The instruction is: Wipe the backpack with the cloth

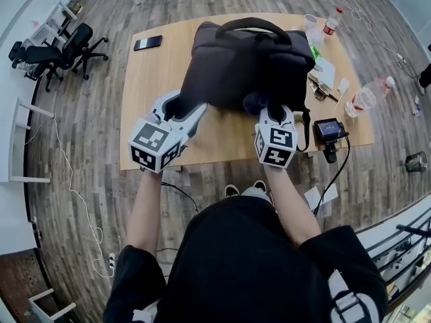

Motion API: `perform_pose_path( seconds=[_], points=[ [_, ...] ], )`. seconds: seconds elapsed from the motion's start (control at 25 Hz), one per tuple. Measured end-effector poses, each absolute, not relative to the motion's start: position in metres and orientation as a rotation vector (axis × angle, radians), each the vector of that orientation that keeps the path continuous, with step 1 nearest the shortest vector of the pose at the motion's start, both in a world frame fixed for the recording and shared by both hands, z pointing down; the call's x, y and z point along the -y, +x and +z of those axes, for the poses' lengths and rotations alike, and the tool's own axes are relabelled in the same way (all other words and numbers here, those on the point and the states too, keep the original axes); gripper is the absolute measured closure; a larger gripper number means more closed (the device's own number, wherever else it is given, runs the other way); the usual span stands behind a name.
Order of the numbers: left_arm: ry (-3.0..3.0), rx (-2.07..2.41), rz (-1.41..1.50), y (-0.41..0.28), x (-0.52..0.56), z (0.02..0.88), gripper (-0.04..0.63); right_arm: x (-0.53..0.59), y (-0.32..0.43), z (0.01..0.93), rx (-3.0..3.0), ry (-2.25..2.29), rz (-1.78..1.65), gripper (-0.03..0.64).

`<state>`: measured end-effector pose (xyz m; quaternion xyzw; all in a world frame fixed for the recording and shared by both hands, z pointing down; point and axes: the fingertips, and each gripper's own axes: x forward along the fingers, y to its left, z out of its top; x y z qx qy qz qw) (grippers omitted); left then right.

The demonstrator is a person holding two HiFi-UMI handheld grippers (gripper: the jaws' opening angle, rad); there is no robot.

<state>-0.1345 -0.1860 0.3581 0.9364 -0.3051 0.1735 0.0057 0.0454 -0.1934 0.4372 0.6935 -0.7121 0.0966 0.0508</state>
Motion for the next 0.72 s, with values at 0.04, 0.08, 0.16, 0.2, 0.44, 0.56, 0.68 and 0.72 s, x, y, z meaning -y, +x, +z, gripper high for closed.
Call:
perform_pose_path(
  seconds=[0.04, 0.08, 0.16, 0.2, 0.44, 0.56, 0.68, 0.72],
  points=[
    [2.933, 0.942, 0.532, -0.134, 0.185, 0.357, 0.388, 0.194, 0.037, 0.436, 2.191, 2.092, 0.306, 0.568],
    [2.934, 0.933, 0.526, -0.133, 0.183, 0.355, 0.390, 0.194, 0.027, 0.435, 2.219, 2.067, 0.314, 0.568],
    [2.932, 0.924, 0.523, -0.135, 0.181, 0.354, 0.391, 0.198, 0.003, 0.434, 2.292, 2.000, 0.341, 0.568],
    [2.930, 0.919, 0.518, -0.136, 0.180, 0.353, 0.393, 0.202, -0.009, 0.435, 2.332, 1.965, 0.369, 0.568],
    [2.921, 0.876, 0.472, -0.136, 0.170, 0.342, 0.400, 0.229, -0.066, 0.440, 2.480, 1.833, 0.530, 0.566],
    [2.924, 0.867, 0.474, -0.139, 0.166, 0.337, 0.405, 0.240, -0.097, 0.441, 2.554, 1.739, 0.584, 0.568],
    [2.919, 0.860, 0.471, -0.140, 0.164, 0.336, 0.405, 0.254, -0.121, 0.445, 2.633, 1.655, 0.730, 0.566],
    [2.916, 0.861, 0.469, -0.141, 0.162, 0.336, 0.405, 0.256, -0.126, 0.447, 2.655, 1.640, 0.801, 0.567]
  ],
)
